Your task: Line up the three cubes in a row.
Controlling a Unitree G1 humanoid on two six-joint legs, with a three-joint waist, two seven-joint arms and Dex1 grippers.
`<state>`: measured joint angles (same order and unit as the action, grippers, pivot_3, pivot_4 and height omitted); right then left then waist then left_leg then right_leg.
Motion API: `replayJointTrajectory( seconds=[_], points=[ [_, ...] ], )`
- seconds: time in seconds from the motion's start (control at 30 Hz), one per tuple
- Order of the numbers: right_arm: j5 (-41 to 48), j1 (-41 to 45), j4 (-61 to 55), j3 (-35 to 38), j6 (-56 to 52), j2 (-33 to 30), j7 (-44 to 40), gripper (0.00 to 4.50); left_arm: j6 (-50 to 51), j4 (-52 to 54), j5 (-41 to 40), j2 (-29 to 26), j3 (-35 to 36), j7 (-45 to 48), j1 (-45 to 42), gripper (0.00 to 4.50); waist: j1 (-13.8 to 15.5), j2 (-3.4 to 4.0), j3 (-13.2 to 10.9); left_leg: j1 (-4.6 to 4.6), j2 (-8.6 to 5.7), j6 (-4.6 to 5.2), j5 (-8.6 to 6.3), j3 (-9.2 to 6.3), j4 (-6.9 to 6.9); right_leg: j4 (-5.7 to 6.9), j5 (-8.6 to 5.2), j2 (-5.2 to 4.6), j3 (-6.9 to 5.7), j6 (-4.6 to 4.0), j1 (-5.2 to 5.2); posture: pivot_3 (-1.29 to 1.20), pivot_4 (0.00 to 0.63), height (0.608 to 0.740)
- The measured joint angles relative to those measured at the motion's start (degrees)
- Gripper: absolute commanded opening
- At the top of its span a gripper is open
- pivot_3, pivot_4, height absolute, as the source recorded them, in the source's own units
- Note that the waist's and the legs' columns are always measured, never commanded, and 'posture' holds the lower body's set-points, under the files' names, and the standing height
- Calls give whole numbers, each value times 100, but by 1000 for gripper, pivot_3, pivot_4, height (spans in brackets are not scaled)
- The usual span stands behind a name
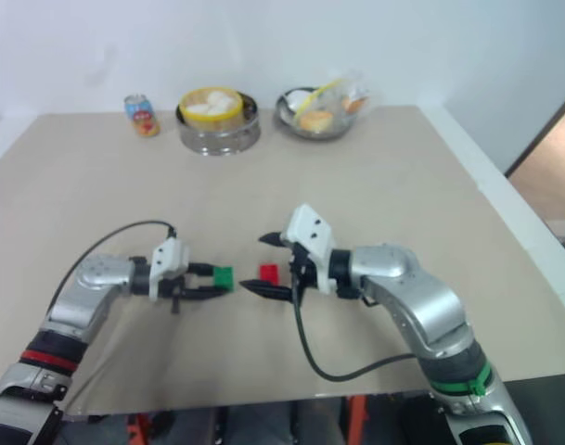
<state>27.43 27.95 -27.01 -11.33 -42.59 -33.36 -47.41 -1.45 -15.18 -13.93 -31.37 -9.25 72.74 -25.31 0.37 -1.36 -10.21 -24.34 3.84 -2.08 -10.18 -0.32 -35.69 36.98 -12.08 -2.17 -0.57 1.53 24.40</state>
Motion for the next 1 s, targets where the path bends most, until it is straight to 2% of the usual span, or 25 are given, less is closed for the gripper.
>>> replayJointTrajectory(
  seconds=[0.13, 0.2, 0.4, 0.57, 0.73, 0.9, 1.0],
  points=[
    [38, 0, -2, 0, -2, -3, 1, 4500, 1, -14, 15, 2, 0, 23, -15, 1320, 0, 0, 0, 0, 0, 0, 0, 0, 0, 0, 0, 0, 0, 0, 0, 0, 150, 740],
    [45, 1, -2, 0, -3, -3, 1, 4500, 12, -29, 25, 2, 0, 33, -34, 2357, 0, 0, 0, 0, 0, 0, 0, 0, 0, 0, 0, 0, 0, 0, 0, 0, 150, 740],
    [48, 3, -1, 0, -3, -6, -1, 4500, 72, -115, 48, -24, 21, -7, -59, 4431, -1, 0, 0, -1, 0, 0, 0, 0, 0, 0, 0, 1, 1, 0, 0, 0, 150, 740],
    [48, 10, 5, 2, -1, -12, -15, 4500, 268, 285, -17, -221, 205, -139, -17, 4431, -2, 0, -1, 0, 0, 0, 0, 0, 1, 0, 0, 1, 2, 0, 1, 0, 150, 740],
    [45, 45, 42, 17, 30, -26, -65, 4500, 969, 1565, -410, -477, 704, -628, 749, 4431, -29, -2, -2, 1, 2, 0, 0, 4, 7, 0, -2, 0, 6, -1, 3, 0, 150, 740],
    [44, 139, 146, 16, 104, -27, -170, 4500, 1448, 2561, -578, -445, 1053, -1426, 1474, 4431, -26, -2, -2, 3, 2, 0, 0, 5, 4, 0, -1, -2, 6, 1, 1, 0, 150, 740],
    [45, 190, 244, 7, 129, -16, -265, 4500, 1608, 3014, -590, -246, 1200, -2015, 1816, 4431, -24, -4, -3, 3, 2, 0, 0, 3, 3, 0, -1, -1, 5, 1, 0, 0, 150, 740]
  ],
)
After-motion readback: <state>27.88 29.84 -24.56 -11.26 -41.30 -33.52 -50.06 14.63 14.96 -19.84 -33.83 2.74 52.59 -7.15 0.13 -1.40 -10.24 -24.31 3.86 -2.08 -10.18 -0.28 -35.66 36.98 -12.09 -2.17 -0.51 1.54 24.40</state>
